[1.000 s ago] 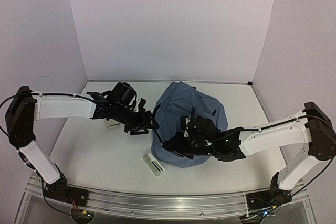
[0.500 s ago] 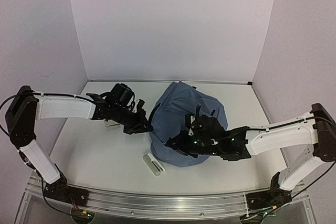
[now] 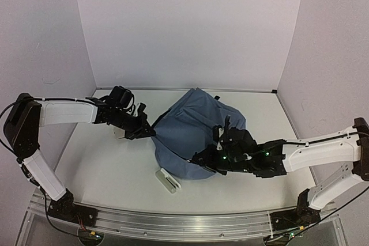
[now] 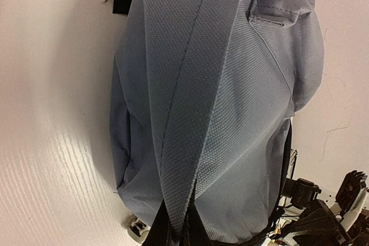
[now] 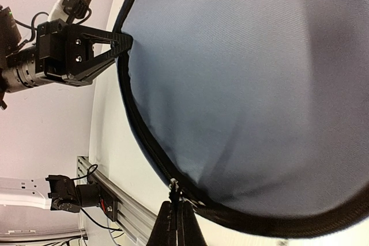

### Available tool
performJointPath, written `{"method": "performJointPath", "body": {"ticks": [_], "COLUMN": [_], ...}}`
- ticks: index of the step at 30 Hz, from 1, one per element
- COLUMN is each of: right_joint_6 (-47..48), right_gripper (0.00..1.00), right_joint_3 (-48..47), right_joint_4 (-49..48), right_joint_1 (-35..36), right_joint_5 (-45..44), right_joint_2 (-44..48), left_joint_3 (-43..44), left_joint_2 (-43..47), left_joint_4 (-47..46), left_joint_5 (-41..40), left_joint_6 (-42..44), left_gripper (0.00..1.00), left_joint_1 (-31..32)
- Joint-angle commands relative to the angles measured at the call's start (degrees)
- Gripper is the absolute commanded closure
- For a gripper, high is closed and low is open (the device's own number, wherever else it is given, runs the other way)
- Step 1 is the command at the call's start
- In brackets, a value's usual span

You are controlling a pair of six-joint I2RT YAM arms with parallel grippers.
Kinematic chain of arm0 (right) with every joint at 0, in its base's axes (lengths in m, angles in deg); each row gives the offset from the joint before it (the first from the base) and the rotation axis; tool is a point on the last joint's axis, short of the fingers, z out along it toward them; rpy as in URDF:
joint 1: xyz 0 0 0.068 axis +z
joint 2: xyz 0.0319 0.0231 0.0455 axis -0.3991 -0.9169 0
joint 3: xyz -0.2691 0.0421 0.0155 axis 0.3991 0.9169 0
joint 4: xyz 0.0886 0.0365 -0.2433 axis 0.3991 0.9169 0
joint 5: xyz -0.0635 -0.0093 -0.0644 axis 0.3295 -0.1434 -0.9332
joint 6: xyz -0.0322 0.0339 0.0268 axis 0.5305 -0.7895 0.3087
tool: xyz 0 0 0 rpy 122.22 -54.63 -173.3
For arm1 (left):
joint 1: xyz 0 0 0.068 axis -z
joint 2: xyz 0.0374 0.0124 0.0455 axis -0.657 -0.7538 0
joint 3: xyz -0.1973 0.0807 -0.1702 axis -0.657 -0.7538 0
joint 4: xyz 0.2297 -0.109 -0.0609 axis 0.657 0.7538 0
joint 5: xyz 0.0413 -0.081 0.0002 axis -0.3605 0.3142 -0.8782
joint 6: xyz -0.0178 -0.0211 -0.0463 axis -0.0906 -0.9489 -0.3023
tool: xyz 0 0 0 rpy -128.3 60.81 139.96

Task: Pack the student bag
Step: Zip the student bag at the center of the board.

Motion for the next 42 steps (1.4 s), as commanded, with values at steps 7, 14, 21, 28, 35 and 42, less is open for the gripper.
{"method": "performJointPath", "body": {"ticks": [7,14,21,28,35,42], "right_joint_6": [0.13,7.70,16.78,24.80,31.46,35.66], "right_gripper": [0.99,0.23,0.10,0.02,0.20,0.16], "right_joint_3": [0.16,-5.58,-10.67,-11.86,-16.46,-23.22], "right_joint_4": [2.80,9.76,18.21,17.81,12.97,10.86], "right_joint_1": [0.30,0.14,-11.86,-25.82,-38.28,-45.75], "right_joint_5": [-2.71,-10.23,-11.39,-7.87,7.35,13.27], "right_joint_2": [3.52,5.49,7.35,5.72,-2.64,-14.17], "left_joint_3": [6.77,15.37,21.46,8.07,-6.85,-6.18], "left_joint_2": [-2.40,-9.41,-11.64,-1.51,8.61,5.49], "left_joint_4": [3.05,3.34,2.52,1.14,-5.55,-8.52], "left_joint_5": [-1.56,-2.05,-3.91,-9.70,-12.69,-9.96], "left_joint_6": [5.67,9.27,4.85,-3.84,-16.30,-18.96], "left_gripper": [1.00,0.99,0.45,0.23,0.20,0.22], "left_joint_1": [-4.79,-7.26,-9.93,-3.69,4.64,9.31]}}
